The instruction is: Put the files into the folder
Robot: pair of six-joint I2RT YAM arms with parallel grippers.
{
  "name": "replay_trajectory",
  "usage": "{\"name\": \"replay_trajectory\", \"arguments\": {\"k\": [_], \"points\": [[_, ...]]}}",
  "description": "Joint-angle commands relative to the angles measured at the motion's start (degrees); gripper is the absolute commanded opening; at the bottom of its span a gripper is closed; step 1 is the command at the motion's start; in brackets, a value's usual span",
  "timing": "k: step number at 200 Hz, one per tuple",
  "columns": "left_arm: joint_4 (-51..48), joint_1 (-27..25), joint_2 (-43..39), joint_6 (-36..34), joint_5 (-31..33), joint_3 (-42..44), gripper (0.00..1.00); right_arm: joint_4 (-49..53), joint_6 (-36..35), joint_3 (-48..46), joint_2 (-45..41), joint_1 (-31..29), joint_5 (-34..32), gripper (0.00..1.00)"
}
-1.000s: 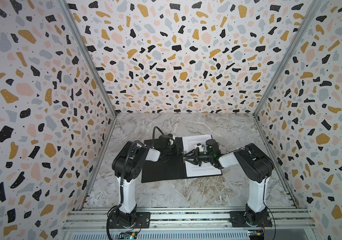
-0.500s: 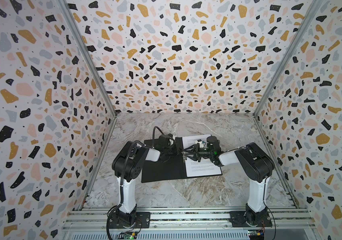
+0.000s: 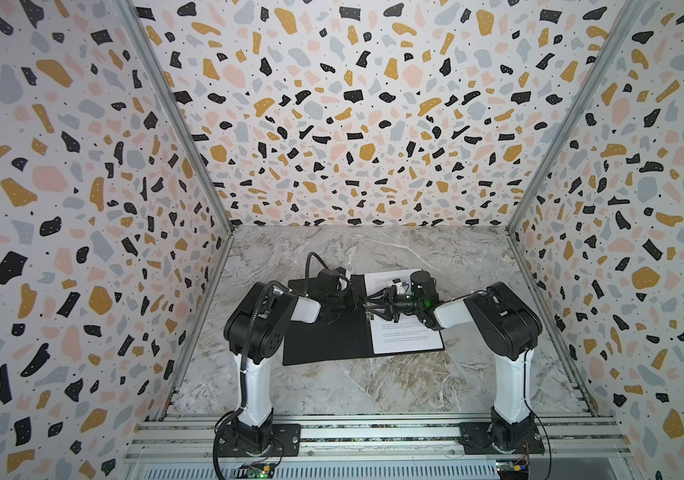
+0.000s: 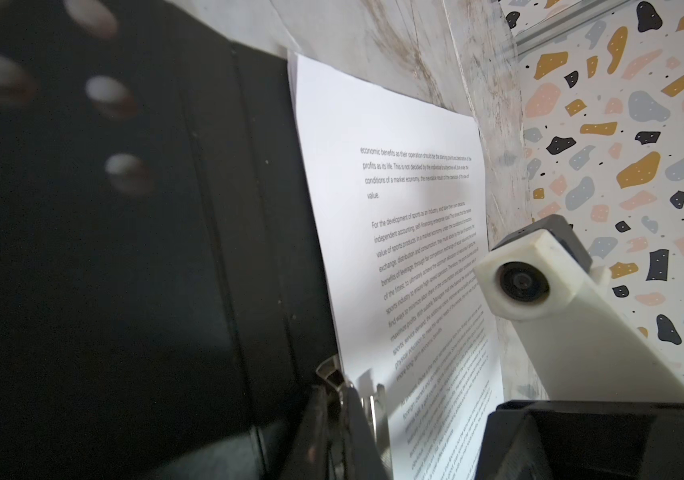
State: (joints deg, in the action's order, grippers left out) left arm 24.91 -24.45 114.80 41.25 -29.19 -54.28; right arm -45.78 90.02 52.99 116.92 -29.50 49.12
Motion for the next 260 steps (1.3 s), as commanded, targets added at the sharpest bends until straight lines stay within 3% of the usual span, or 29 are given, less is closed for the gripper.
{"name": "replay_trajectory", "arguments": {"k": [1, 87, 260], "points": [[-3.9, 0.0, 2.2, -1.4, 3.1, -0.3, 0.09, -0.7, 1.2, 1.2, 0.0, -0.2, 1.1, 0.41], [-4.1, 0.0, 2.3, -1.9, 3.3, -0.4, 0.09, -3.6, 4.8, 2.1, 3.0, -0.6, 2.9, 0.33], [-4.3, 0.0, 3.1, -1.8, 3.1, -0.7, 0.09, -4.5, 4.5, 0.6, 3.1, -1.7, 4.2, 0.13]]}}
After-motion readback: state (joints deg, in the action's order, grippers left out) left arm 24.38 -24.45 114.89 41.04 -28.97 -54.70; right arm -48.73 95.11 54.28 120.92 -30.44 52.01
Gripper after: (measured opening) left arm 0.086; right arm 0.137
